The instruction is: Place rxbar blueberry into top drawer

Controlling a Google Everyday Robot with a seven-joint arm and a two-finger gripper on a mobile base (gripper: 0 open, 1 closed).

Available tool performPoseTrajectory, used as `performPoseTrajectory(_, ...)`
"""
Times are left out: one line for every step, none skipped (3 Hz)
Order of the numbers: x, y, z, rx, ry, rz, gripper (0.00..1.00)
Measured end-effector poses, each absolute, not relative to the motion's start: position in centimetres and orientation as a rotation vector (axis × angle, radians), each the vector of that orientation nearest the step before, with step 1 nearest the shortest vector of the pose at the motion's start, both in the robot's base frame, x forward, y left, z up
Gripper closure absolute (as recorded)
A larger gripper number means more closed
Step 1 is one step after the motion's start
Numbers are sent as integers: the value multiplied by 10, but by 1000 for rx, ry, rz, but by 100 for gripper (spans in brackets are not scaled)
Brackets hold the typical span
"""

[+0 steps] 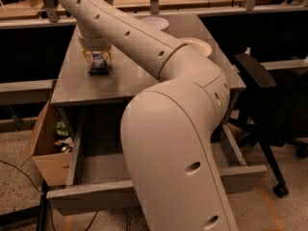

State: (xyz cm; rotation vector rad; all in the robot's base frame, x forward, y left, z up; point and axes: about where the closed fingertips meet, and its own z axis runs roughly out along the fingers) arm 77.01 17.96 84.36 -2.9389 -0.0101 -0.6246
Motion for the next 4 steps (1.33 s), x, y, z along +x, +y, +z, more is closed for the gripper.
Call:
performPoseTrajectory(771, 177, 838, -2962, -9, -641, 50)
performPoseTrajectory(772, 177, 839, -2963, -9, -642, 75)
performPoseTrajectory(772, 177, 840, -2963, -9, -642, 97)
performPoseTrajectory(771, 177, 840, -2963, -9, -642, 100)
